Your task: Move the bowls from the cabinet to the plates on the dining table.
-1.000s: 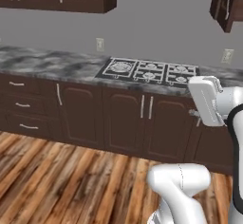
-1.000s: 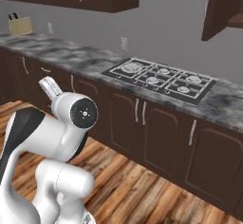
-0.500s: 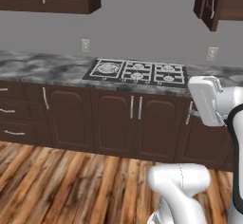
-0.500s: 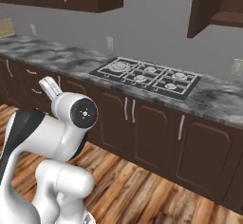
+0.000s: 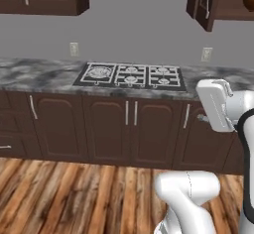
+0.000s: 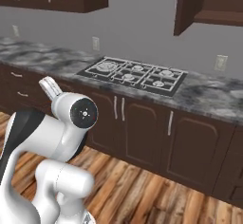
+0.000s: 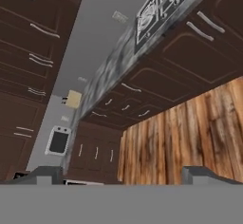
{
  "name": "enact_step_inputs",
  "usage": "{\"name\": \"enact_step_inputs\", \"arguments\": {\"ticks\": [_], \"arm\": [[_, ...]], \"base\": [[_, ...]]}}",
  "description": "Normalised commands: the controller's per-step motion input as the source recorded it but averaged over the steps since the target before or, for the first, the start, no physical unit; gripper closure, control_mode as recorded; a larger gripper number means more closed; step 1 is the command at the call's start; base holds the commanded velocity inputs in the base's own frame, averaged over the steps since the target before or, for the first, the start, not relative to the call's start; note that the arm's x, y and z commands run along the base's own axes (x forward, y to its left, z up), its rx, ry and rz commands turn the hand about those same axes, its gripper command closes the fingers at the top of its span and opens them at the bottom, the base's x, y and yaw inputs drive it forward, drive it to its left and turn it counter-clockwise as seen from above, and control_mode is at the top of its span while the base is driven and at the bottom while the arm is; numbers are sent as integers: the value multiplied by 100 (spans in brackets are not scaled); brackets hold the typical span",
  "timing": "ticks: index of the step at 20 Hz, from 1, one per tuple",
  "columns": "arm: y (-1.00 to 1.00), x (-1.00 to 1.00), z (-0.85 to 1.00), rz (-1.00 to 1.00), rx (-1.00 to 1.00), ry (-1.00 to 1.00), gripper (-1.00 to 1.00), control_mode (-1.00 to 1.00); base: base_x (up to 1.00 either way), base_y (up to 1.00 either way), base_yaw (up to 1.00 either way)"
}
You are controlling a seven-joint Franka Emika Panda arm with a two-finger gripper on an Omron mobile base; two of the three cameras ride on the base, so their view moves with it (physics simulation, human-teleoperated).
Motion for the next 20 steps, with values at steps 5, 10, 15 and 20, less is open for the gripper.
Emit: {"name": "enact_step_inputs", "arguments": {"ticks": [5,10,15,20], "arm": [[0,0,0,0,0,0,-100,100],[0,0,0,0,0,0,-100,100],[0,0,0,0,0,0,-100,100],[0,0,0,0,0,0,-100,100]], "base": [[0,1,-21],[0,0,-21],[0,0,-21],[7,-1,-17]]}}
